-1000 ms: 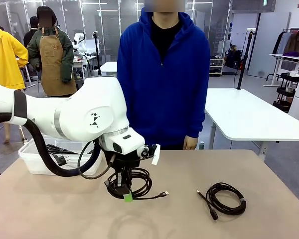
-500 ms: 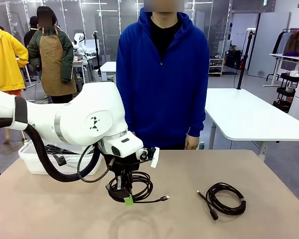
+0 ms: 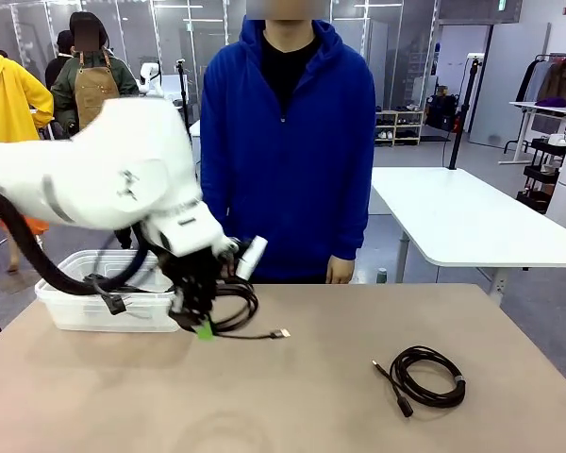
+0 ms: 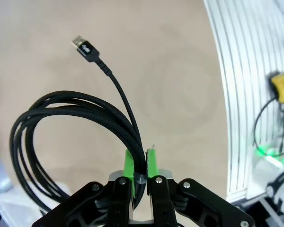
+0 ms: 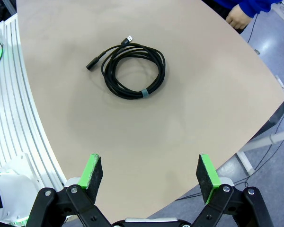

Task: Organize and store the cables.
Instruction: Place the USB Extension Cable into the Organizing box.

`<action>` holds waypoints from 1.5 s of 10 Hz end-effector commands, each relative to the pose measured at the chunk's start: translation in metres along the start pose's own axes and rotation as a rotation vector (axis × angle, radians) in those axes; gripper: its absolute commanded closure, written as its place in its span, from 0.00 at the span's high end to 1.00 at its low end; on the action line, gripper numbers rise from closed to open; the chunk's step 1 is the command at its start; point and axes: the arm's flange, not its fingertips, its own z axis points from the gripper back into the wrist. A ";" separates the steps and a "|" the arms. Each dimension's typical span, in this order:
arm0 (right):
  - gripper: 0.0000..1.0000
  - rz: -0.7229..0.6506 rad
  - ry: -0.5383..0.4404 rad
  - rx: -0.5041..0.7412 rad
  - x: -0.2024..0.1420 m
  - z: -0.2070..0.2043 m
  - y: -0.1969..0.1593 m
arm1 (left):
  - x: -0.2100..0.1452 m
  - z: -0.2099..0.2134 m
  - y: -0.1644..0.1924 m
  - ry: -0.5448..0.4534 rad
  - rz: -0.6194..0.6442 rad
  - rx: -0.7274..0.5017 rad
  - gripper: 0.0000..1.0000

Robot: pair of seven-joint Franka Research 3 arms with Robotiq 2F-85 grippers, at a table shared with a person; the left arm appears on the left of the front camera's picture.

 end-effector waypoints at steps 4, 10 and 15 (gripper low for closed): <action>1.00 -0.001 -0.011 -0.001 0.000 0.000 0.001 | -0.119 0.069 0.004 -0.027 -0.126 0.087 0.12; 1.00 -0.001 -0.011 -0.001 0.000 0.000 0.001 | -0.128 0.077 0.011 -0.033 -0.076 0.093 0.12; 1.00 -0.001 -0.011 -0.001 0.000 0.000 0.001 | -0.174 0.098 0.050 0.050 0.102 0.132 0.12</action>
